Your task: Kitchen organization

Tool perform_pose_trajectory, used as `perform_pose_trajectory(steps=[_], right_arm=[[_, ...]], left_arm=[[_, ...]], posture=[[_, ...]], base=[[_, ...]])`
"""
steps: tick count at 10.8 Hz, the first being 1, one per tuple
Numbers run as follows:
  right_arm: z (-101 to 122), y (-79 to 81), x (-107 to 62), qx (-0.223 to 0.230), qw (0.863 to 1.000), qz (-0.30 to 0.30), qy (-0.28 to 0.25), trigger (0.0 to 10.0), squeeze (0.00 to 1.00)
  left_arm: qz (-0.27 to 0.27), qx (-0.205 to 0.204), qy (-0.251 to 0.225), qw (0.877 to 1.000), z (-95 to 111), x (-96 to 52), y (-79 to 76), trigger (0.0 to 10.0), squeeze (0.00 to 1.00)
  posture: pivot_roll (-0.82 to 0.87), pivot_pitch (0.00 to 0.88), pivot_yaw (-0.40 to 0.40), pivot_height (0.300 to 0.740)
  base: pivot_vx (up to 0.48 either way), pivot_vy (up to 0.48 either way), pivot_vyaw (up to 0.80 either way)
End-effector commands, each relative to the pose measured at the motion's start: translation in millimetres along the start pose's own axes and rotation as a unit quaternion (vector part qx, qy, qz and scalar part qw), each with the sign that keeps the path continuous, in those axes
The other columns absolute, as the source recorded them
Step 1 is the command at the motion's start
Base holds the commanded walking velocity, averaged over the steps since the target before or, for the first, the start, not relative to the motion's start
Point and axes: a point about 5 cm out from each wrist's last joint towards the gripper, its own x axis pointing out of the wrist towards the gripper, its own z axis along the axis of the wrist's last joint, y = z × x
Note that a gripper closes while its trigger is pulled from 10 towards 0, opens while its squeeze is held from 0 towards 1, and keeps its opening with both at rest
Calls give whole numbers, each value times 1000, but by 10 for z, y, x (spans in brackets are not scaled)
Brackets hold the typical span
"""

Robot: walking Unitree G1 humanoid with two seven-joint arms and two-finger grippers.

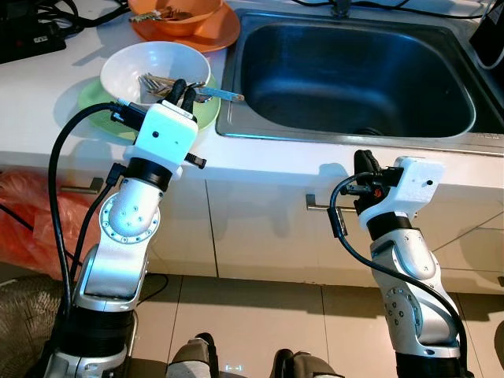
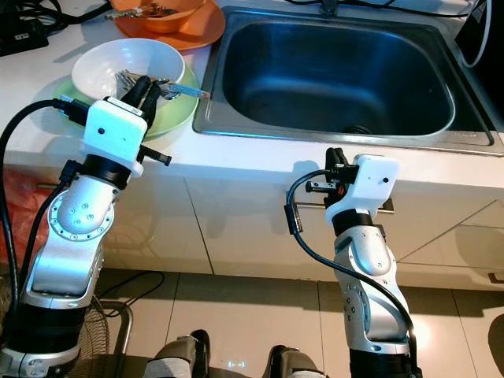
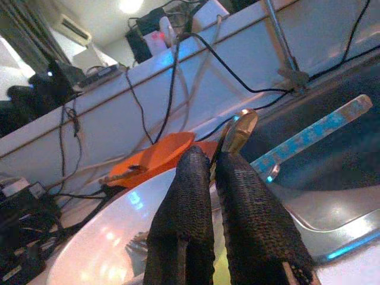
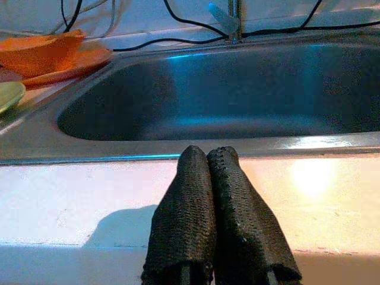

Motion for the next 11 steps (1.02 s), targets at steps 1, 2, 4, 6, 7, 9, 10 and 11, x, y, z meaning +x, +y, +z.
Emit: perform_pose_trajectory(steps=[1,2,4,6,7,9,10,11], right_arm=[[6,-31,-11,3,1000,-7,-4,10000,0],[5,-30,-11,3,1000,-8,-4,10000,0],[3,-26,-12,4,1000,-8,-4,10000,0],[1,-25,-10,4,1000,-8,-4,10000,0],[2,-25,-10,5,1000,-8,-4,10000,0],[3,-24,-6,5,1000,-7,-4,10000,0],[3,-22,-6,5,1000,-7,-5,10000,0],[2,-22,-6,5,1000,-7,-4,10000,0]], left_arm=[[-15,-3,3,1000,4,28,-20,10000,0],[-37,7,1,999,19,64,-10,10000,0],[-68,17,3,998,19,85,-9,10000,0],[-91,23,6,996,15,86,4,10000,0],[-95,23,6,995,13,76,1,0,0],[-95,23,6,995,15,74,12,0,0],[-96,24,6,995,15,71,17,0,0],[-96,24,6,995,15,71,19,0,0]], posture=[[94,198,-49,740],[93,199,-48,740],[94,199,-45,740],[95,199,-43,740],[96,199,-45,740],[97,199,-46,740],[96,199,-46,740],[96,199,-46,740]], base=[[0,0,0],[0,0,0],[0,0,0],[0,0,0],[0,0,0],[0,0,0],[0,0,0],[0,0,0]])
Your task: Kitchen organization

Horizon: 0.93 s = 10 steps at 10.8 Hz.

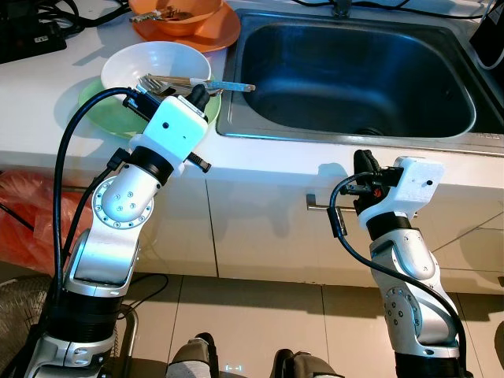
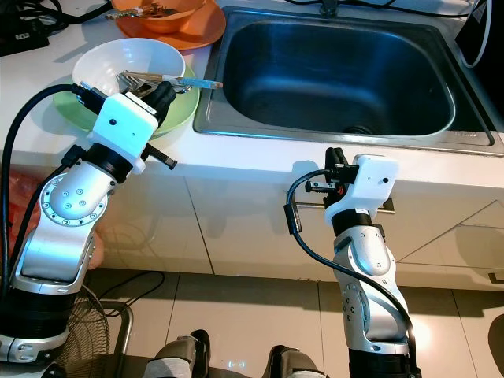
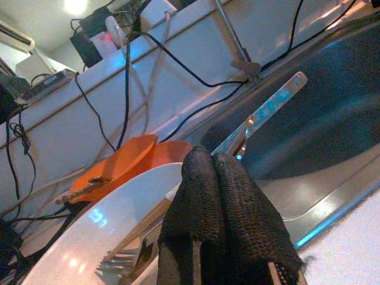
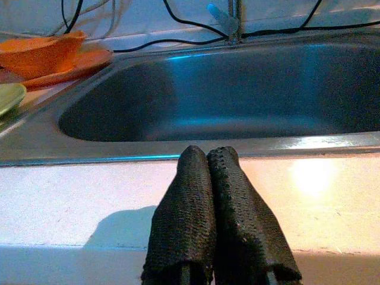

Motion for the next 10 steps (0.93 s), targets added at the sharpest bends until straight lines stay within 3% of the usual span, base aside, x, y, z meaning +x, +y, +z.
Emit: perform_pose_trajectory(steps=[1,3,6,9,10], right_arm=[[0,-28,-8,3,1000,-7,-3,10000,0],[0,-26,-8,3,1000,-6,-3,10000,0],[1,-27,-3,3,1000,-5,-3,10000,0],[1,-19,5,3,1000,-3,-3,10000,0],[-1,-13,8,3,1000,-2,-3,10000,0]], left_arm=[[-5,5,-3,1000,22,-3,0,0,0],[9,12,-11,1000,56,2,44,0,0],[96,22,-54,994,239,18,285,0,0],[120,4,-73,990,306,9,335,0,0],[107,5,-57,993,244,16,274,10000,0]], posture=[[97,199,-47,740],[97,199,-46,740],[97,197,-49,740],[101,192,-50,740],[100,191,-49,740]], base=[[0,0,0],[0,0,0],[0,0,0],[0,0,0],[0,0,0]])
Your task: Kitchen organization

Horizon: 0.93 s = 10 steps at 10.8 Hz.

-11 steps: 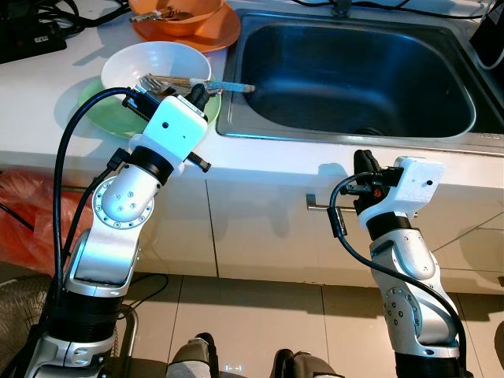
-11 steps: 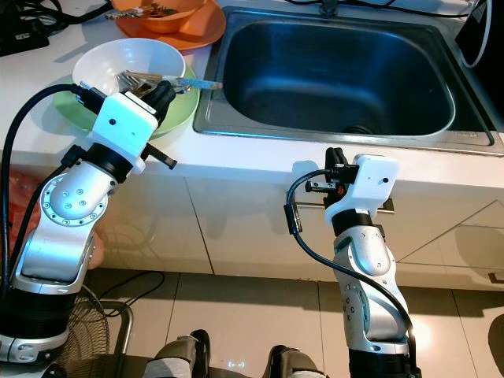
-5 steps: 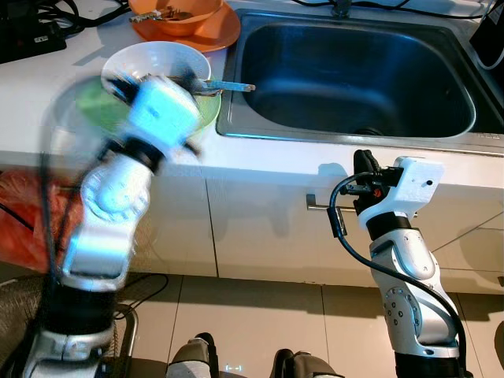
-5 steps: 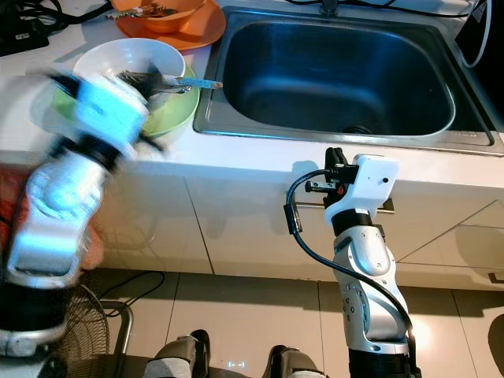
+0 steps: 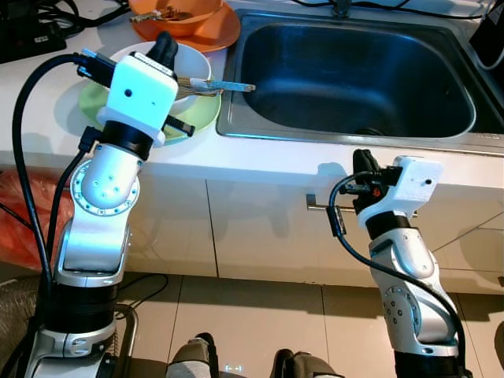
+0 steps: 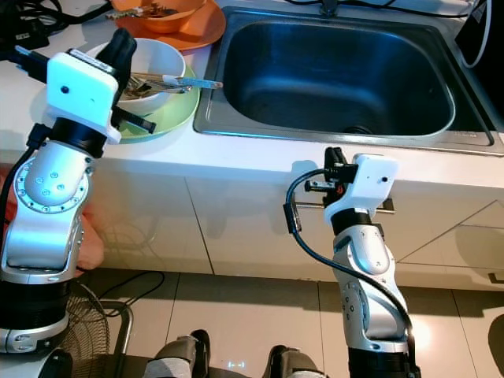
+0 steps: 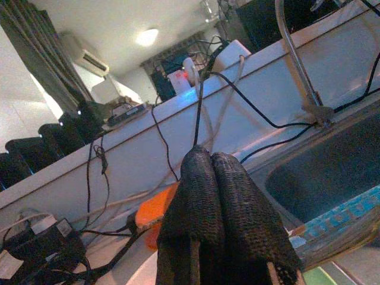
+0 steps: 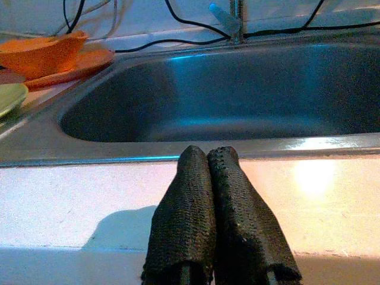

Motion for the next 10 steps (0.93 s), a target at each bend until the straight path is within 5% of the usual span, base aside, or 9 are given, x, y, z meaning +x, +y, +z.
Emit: perform_pose_trajectory(steps=[1,2,10], right_arm=[[-1,-17,-5,2,1000,-3,-3,10000,0],[1,-19,-6,2,1000,-4,-3,10000,0],[-2,-18,0,4,1000,-5,-4,10000,0]], left_arm=[[-19,-5,11,1000,-46,-37,-108,10000,490],[-26,-13,19,999,-73,-51,-173,10000,1000],[-128,-48,-18,990,110,-45,-501,10000,1000]], posture=[[96,193,-49,740],[95,196,-50,740],[97,196,-48,740]], base=[[0,0,0],[0,0,0],[0,0,0]])
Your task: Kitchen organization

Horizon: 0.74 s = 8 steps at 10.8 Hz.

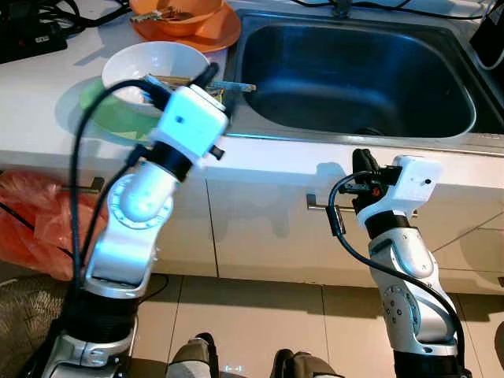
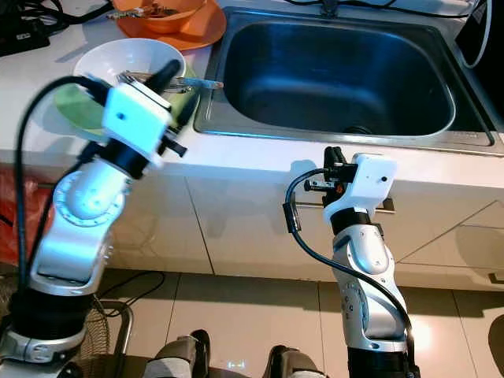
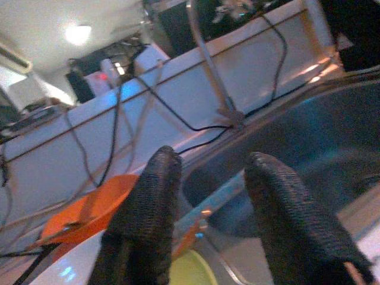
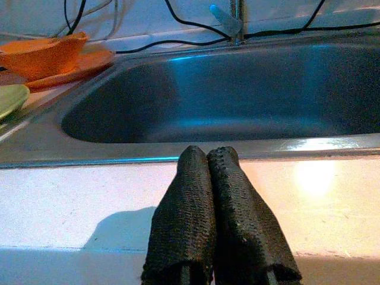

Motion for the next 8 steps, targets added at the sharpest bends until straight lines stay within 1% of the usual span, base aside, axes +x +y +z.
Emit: perform_pose_trajectory(steps=[1,2,3,4,5,7,8], right_arm=[[-1,-21,-2,3,1000,-5,-4,10000,0],[-1,-20,-2,3,1000,-5,-4,10000,0],[-1,-18,1,4,1000,-5,-4,10000,0],[-1,-15,2,4,1000,-5,-5,10000,0],[0,-13,2,4,1000,-5,-5,10000,0],[0,-13,5,5,1000,-6,-6,10000,0],[3,-13,7,5,1000,-6,-7,10000,0]], left_arm=[[-20,10,-8,1000,53,8,-64,10000,1000],[-24,24,-3,999,36,24,-95,10000,1000],[-26,48,-1,998,26,60,-94,10000,1000],[-27,63,1,998,18,81,-100,10000,878],[-32,77,5,996,1,99,-116,10000,0],[-40,85,3,996,-4,149,-157,10000,0],[-44,72,3,996,-24,186,-189,10000,1000]], posture=[[97,197,-47,740],[95,196,-47,740],[96,196,-46,740],[94,195,-43,740],[93,194,-43,740],[91,192,-41,740],[88,191,-39,740]], base=[[0,0,0],[0,0,0],[0,0,0],[0,0,0],[0,0,0],[0,0,0],[0,0,0]])
